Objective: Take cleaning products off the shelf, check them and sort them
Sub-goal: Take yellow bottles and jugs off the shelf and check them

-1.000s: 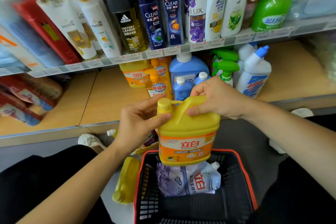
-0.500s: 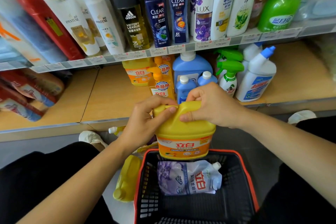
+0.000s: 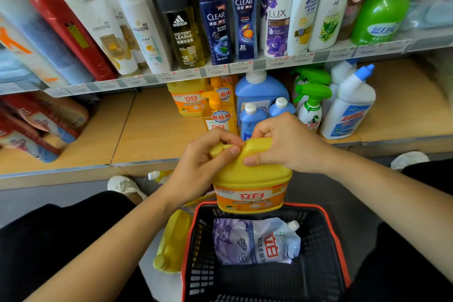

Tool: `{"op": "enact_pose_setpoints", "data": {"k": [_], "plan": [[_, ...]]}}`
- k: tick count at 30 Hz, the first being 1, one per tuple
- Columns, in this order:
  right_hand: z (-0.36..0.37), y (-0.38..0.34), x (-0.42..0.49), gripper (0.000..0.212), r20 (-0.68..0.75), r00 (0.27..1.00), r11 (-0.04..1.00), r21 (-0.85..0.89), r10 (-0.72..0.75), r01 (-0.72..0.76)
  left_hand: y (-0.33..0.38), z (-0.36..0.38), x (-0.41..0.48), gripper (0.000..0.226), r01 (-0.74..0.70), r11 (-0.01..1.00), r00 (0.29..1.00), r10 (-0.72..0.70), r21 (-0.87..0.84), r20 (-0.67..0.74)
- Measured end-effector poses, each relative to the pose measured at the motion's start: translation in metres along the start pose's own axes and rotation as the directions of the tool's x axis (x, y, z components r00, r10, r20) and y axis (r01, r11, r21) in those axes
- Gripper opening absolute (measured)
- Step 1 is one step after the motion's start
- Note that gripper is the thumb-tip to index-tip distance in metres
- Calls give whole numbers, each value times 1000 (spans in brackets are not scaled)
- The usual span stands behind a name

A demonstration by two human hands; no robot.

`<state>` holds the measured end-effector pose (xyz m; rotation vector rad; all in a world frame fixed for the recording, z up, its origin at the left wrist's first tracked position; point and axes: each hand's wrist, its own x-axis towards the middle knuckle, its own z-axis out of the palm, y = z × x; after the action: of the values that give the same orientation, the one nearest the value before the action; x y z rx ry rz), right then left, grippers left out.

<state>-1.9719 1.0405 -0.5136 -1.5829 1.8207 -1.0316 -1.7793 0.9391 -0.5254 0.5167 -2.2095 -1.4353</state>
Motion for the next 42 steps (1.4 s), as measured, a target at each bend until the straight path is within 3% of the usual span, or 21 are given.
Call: {"op": "enact_pose_setpoints", "data": {"k": [6,13,16,23,28,31,39,42], "plan": [[-3,4,4,29,27,1000,997,78,15,-17,0,-12,-1,27,38,999,999,-37,-36,21],[-14,8,11,30,22,999,954,296,33,-38,-5,-28,2,49,139,937,985,-99,-320,140],[-15,10,13,30,43,999,927,372,32,-46,-5,-29,2,45,140,924,984,-88,-357,157],[-6,10,15,26,42,998,894,443,56,-69,-7,-23,-2,54,11,897,990,-72,-442,-122],[5,6,15,39,-71,994,923,381,86,-53,-12,-12,-2,56,-56,949,949,-47,-311,-312],[9,7,15,30,-99,991,944,326,89,-52,-14,-8,2,52,-53,973,933,-33,-226,-358],[0,15,2,48,-149,981,922,383,123,-58,-22,-20,21,34,62,947,997,-76,-317,-30],[-8,18,-2,34,-142,977,877,474,159,-74,-35,-21,19,43,146,943,989,-145,-299,24]]}}
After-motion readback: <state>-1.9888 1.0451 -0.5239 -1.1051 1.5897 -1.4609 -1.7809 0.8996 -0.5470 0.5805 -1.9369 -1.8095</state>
